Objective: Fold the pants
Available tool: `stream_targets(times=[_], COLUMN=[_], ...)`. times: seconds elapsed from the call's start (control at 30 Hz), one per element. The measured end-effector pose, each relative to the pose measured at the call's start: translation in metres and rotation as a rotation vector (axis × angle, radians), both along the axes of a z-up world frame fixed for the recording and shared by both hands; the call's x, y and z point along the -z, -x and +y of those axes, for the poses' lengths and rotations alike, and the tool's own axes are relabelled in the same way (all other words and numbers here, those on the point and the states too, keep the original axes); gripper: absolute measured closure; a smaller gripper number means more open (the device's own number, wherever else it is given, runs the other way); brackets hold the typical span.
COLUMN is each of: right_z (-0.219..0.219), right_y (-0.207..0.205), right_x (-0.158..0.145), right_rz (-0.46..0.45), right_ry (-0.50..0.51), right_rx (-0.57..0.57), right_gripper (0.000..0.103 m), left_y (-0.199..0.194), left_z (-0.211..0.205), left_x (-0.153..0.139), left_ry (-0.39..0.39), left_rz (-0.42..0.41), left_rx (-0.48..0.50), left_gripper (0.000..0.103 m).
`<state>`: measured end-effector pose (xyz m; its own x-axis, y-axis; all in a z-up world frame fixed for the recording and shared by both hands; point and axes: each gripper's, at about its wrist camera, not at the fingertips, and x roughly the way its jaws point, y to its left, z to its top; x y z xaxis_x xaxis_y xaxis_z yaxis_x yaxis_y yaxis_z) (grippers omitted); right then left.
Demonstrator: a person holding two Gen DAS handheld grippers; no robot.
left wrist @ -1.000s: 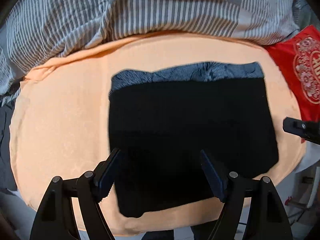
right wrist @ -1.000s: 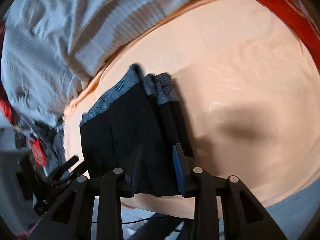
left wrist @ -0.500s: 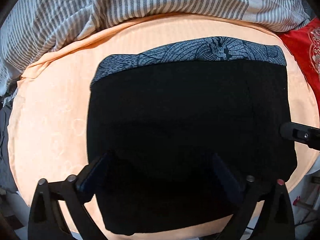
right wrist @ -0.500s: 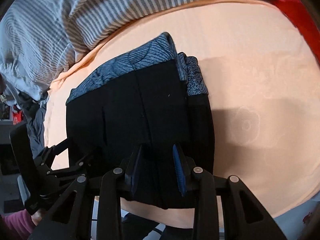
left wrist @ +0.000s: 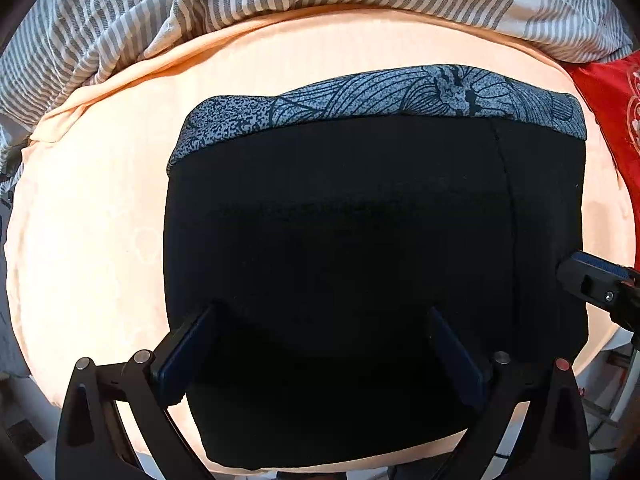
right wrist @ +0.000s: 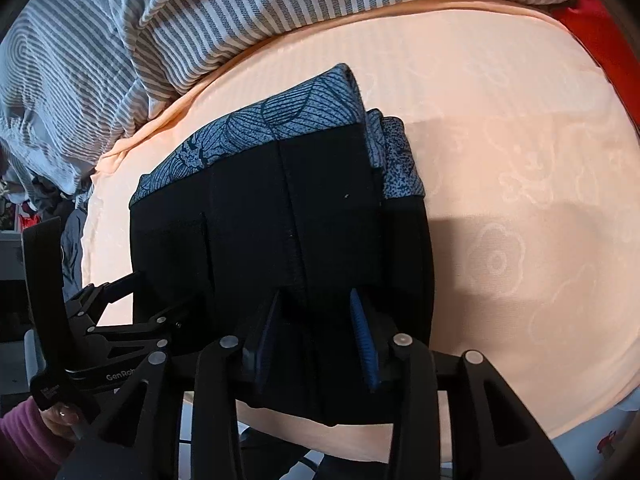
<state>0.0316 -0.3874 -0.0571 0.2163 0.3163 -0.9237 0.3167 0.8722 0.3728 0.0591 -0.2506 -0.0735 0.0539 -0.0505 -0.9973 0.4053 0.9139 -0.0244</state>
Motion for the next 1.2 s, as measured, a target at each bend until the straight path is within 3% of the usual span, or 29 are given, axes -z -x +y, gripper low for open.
stream_targets(times=[0.07, 0.33, 0.47, 0.6, 0.73, 0.8, 0.87, 1.0, 1.13, 1.2], right_z=[0.003, 0.001, -0.005, -0.008, -0.007, -0.005, -0.001, 0.015, 0.031, 0.037], right_y=[0.000, 0.001, 0.012, 0.032, 0.051, 0.058, 0.062, 0.061, 0.055, 0.052], right_x=[-0.001, -0.004, -0.005, -0.008, -0.015, -0.020, -0.026, -0.039, -0.050, -0.053], right_rz=[0.000, 0.022, 0.068, 0.100, 0.121, 0.121, 0.120, 0.096, 0.060, 0.044], right_ry=[0.007, 0.002, 0.007, 0.019, 0.053, 0.064, 0.092, 0.195, 0.239, 0.251], right_rx=[0.000, 0.034, 0.093, 0.128, 0.142, 0.150, 0.147, 0.101, 0.067, 0.056], right_gripper=[0.056, 0.055, 0.041, 0.039, 0.029, 0.029, 0.022, 0.018, 0.000, 0.000], left_y=[0.002, 0.007, 0.015, 0.028, 0.046, 0.056, 0.064, 0.082, 0.094, 0.100], left_z=[0.001, 0.001, 0.006, 0.016, 0.027, 0.031, 0.035, 0.039, 0.041, 0.044], left_x=[-0.001, -0.014, -0.026, -0.042, -0.059, -0.065, -0.071, -0.082, -0.090, -0.095], left_ry=[0.001, -0.034, -0.051, -0.056, -0.072, -0.079, -0.087, -0.088, -0.091, -0.091], left_rz=[-0.014, 0.005, 0.005, -0.015, -0.036, -0.044, -0.047, -0.050, -0.057, -0.056], left_rx=[0.001, -0.001, 0.015, 0.022, 0.030, 0.035, 0.040, 0.026, 0.001, -0.013], left_gripper=[0.001, 0.001, 0.001, 0.001, 0.001, 0.001, 0.001, 0.001, 0.001, 0.001])
